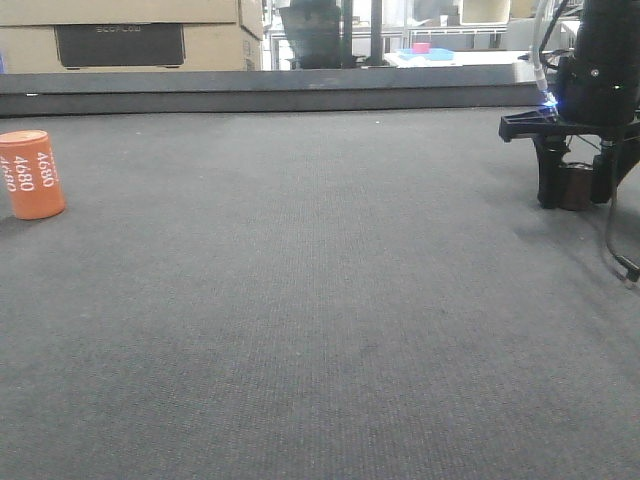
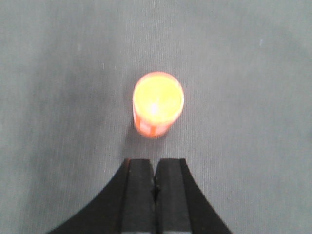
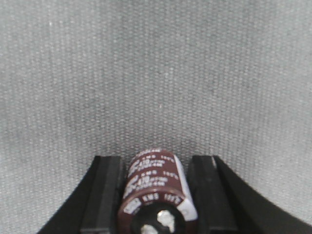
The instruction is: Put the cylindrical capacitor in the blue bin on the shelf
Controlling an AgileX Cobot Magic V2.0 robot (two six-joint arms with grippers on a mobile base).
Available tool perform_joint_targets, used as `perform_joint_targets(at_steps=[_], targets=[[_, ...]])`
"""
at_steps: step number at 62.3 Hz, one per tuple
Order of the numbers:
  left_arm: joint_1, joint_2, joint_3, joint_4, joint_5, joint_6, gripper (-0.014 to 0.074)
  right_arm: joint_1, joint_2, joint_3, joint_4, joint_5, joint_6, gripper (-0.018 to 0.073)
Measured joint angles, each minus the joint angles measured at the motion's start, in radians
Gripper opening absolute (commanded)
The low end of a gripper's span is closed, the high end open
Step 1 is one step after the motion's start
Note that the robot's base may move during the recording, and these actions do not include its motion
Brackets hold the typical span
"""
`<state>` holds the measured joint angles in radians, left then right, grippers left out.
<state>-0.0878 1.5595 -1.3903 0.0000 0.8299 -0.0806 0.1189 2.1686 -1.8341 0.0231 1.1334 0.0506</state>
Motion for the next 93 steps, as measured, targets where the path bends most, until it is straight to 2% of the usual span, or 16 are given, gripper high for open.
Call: perform_joint_targets(at_steps=[7,16,22,35,57,71,93], targets=[[0.000,0.000,0.000,0.000,-0.046,0.000,0.0072,0.000,0.000,0.000,0.000,0.002,0.000,-0.0162],[0.000,0.000,0.000,0.000,-0.111,0.000,0.0388,0.000,0.000,0.000,0.000,0.005,0.000,-0.0162],[0.000,0.000,0.000,0.000,-0.149,0.000,0.0489,0.000,0.000,-0.002,0.001,0.012,0.000,-0.0162],[0.000,0.049,-0.063,0.000,-0.135,0.000,0.0497,0.000,0.000,-0.002,0.005,0.016,0.000,-0.0162],[0.000,0.286,-0.322,0.006,0.110,0.026,0.0497,0.000,0.000,-0.002,0.033,0.020,0.000,-0.0162],[-0.009,0.352,-0.357,0.013,0.128,0.053,0.0497,0.000,0.000,-0.002,0.035,0.020,0.000,-0.0162],[-0.017,0.412,-0.359,0.028,0.128,0.054,0.0497,0.000,0.000,-0.002,0.035,0.020,0.000,-0.0162]])
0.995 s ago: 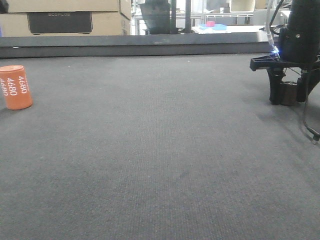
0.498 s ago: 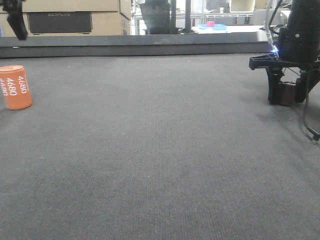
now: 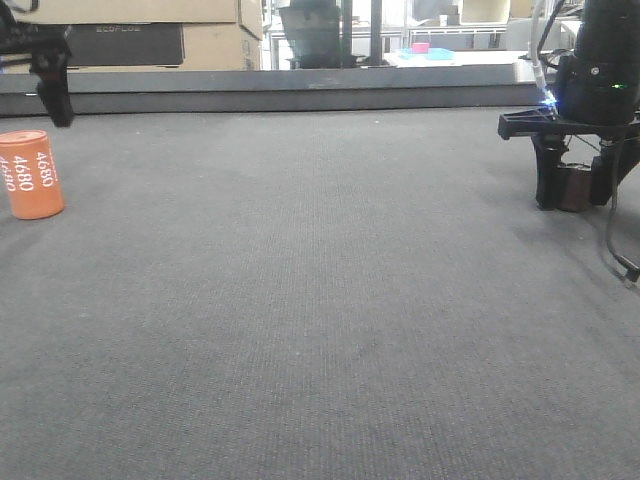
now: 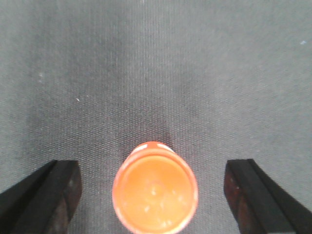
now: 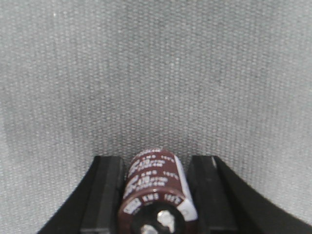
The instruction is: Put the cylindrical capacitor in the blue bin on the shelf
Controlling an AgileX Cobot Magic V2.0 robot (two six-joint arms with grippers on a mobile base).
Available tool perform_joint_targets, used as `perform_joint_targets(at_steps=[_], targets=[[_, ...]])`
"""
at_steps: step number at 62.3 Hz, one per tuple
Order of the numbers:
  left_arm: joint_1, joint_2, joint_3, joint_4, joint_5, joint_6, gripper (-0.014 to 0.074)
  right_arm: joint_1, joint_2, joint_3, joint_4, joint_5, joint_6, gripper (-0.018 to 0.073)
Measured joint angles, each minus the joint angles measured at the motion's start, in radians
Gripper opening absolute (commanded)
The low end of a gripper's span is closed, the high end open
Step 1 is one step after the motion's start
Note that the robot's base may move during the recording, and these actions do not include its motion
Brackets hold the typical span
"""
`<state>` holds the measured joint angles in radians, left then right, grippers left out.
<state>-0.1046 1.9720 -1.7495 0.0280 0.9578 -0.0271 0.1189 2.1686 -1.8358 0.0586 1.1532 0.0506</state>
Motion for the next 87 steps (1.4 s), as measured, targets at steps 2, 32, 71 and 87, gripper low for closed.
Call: perform_joint_targets(at_steps=[2,32,71,87], targets=[[0.000,0.005,0.000,0.000,0.001,0.000,0.0497,0.000,0.000,0.000,0.000,0.000,0.000,-0.0162],[0.000,0.079,0.000,0.002,0.016,0.000,0.0497,0.000,0.000,0.000,0.001,0.000,0.000,-0.0162],[0.000,0.083,0.000,0.018,0.018,0.000,-0.0106,0.000,-0.004,0.000,0.005,0.001,0.000,-0.0162],[0.000,0.083,-0.005,0.018,0.020,0.000,-0.0111,0.000,-0.080,0.000,0.013,-0.001,0.000,-0.0162]])
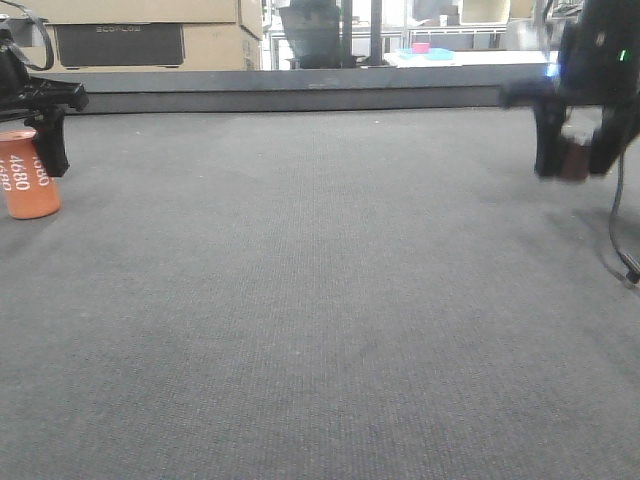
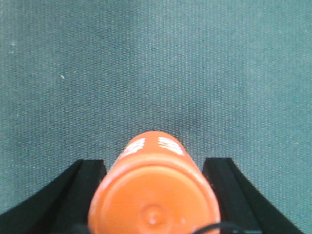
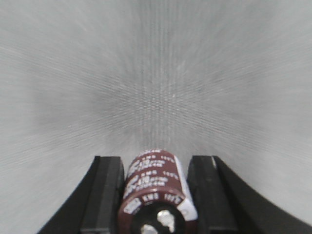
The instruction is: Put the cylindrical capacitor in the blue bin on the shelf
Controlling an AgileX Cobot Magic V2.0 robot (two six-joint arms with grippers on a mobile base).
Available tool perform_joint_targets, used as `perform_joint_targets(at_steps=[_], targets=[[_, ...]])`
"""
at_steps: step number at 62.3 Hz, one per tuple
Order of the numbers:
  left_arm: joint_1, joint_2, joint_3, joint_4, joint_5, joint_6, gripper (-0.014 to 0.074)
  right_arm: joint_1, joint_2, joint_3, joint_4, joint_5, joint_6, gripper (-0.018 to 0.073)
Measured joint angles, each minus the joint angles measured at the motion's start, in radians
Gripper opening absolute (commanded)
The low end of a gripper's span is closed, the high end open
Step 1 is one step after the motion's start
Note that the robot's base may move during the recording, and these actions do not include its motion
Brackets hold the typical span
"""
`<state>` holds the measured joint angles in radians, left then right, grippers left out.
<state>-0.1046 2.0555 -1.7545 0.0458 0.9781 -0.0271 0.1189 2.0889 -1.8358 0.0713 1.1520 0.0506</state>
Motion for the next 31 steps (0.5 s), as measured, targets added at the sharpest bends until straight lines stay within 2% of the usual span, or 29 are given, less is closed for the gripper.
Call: perform_joint_targets(at_steps=[9,15,23,31], targets=[[0.000,-0.031,-0.017,-0.002,0.002,0.000,-0.0111,0.000,-0.061,0.000,0.000,-0.019,0.000,-0.0162],[0.000,-0.083,-0.019,-0.033,-0.009,0.018,-0.0111,0.000,-0.104,0.000,0.000,-0.039,0.000,-0.0162],[0.000,-0.169,0.011,-0.100,-0.090,0.073,-0.0111,0.000,-0.157,0.041,0.000,-0.116,0.000,-0.0162],[0.000,-0.258,0.091,-0.141,-0.189,0.092,-0.0111,0.000,-0.223,0.135,0.000,-0.219,0.000,-0.0162]])
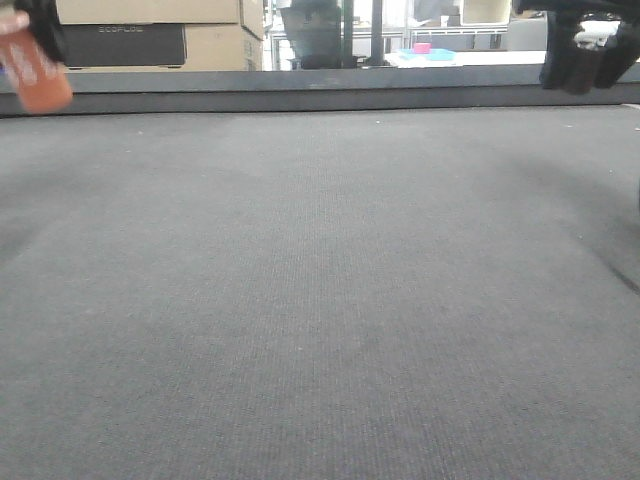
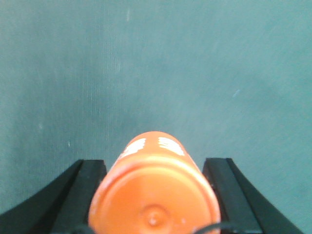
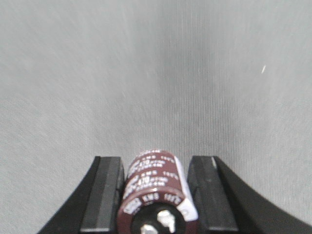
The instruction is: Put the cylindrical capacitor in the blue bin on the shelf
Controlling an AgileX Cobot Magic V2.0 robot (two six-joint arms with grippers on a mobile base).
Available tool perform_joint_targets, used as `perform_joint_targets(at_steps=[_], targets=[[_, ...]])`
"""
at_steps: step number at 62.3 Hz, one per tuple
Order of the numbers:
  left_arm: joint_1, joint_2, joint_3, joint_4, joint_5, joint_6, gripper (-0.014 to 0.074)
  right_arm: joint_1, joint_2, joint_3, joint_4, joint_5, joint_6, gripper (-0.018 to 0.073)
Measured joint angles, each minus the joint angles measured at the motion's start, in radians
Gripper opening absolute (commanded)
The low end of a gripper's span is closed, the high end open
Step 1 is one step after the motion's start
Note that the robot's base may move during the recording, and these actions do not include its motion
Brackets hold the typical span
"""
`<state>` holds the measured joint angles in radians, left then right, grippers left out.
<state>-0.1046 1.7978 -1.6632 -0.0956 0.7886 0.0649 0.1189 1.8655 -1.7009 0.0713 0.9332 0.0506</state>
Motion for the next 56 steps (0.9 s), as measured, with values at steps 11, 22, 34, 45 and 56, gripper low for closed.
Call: perform_joint_targets(at_steps=[11,22,34,45,56], targets=[[0.000,-0.125,0.183,-0.016,-0.177,0.004,-0.0111,0.000,-0.127,0.185,0.000,-0.178,0.000,-0.0162],[0.000,-0.266,0.377,-0.039,-0.380,0.004,-0.0111,0.000,-0.286,0.401,-0.006,-0.365,0.000,-0.0162],[0.000,-0.430,0.565,-0.084,-0.540,0.006,-0.0111,0.000,-0.484,0.656,-0.040,-0.536,0.000,-0.0162],[0.000,-0.601,0.725,-0.141,-0.634,0.006,-0.0111,0.000,-0.648,0.827,-0.051,-0.637,0.000,-0.0162],[0.000,-0.791,0.882,-0.152,-0.652,0.006,-0.0111,0.000,-0.802,0.927,-0.054,-0.666,0.000,-0.0162]])
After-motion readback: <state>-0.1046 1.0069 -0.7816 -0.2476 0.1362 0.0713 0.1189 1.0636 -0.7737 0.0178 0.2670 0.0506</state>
